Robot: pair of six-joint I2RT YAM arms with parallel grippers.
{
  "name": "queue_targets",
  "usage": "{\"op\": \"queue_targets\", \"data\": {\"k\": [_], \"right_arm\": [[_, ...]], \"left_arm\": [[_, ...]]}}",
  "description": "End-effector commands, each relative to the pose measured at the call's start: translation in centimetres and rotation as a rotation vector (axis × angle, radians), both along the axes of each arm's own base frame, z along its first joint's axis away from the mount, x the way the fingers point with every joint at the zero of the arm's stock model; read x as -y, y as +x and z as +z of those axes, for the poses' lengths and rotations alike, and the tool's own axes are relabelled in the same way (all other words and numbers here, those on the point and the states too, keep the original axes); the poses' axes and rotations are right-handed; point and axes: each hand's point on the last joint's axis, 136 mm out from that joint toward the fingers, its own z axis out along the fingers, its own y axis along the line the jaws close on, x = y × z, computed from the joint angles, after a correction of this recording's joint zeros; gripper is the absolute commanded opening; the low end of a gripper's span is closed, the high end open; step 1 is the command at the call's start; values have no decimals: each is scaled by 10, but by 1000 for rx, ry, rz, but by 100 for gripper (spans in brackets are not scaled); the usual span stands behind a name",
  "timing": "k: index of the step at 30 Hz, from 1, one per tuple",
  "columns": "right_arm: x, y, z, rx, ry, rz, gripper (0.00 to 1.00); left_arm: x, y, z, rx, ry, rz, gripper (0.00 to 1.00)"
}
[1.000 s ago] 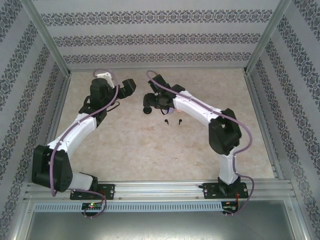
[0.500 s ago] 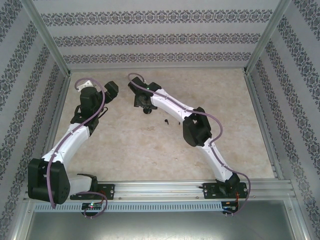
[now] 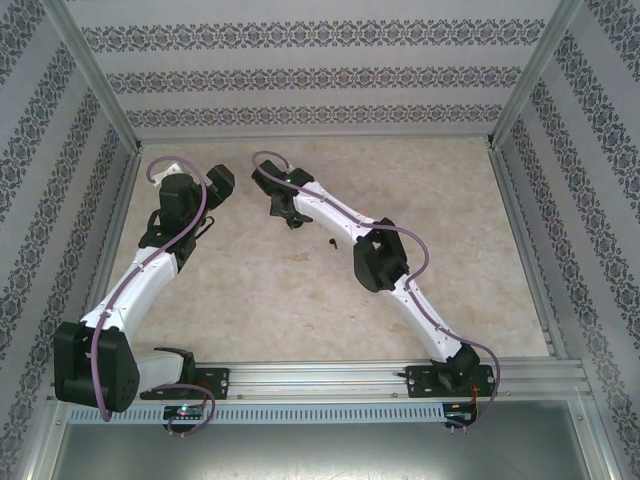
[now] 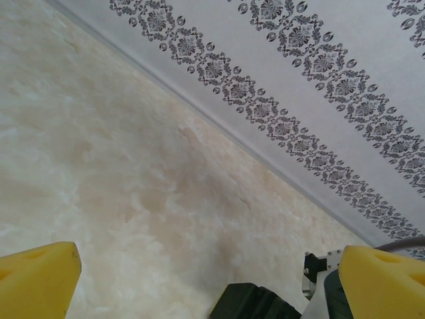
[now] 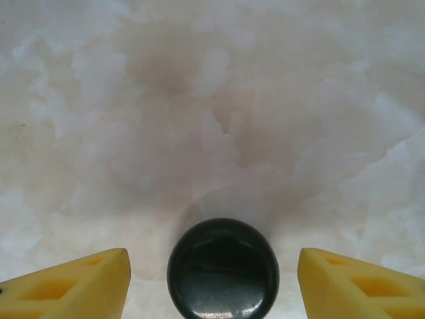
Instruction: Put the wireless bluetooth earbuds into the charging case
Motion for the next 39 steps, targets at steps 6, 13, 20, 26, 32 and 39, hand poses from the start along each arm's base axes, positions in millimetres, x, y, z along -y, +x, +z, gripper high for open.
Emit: {"op": "queue_targets", "data": {"k": [6, 13, 20, 26, 32, 39], "right_arm": [[1, -7, -23, -46, -20, -27, 66], [-3, -10, -35, -73, -7, -19, 58], [-4, -10, -41, -93, 5, 4, 47], [-10, -11, -25, -80, 52, 45, 33], [-2, -6, 40, 16, 141, 56, 30], [24, -6, 107, 96, 347, -24, 28]], "left_arm": [[-5, -2, 17, 26, -3, 17, 99], [-4, -3, 15, 19, -1, 11, 99], [-2, -4, 12, 5, -7, -6, 99], [8, -6, -4, -43, -6, -62, 100], [22, -10, -24, -20, 12, -165, 100], [69, -7, -45, 65, -100, -390, 100]]}}
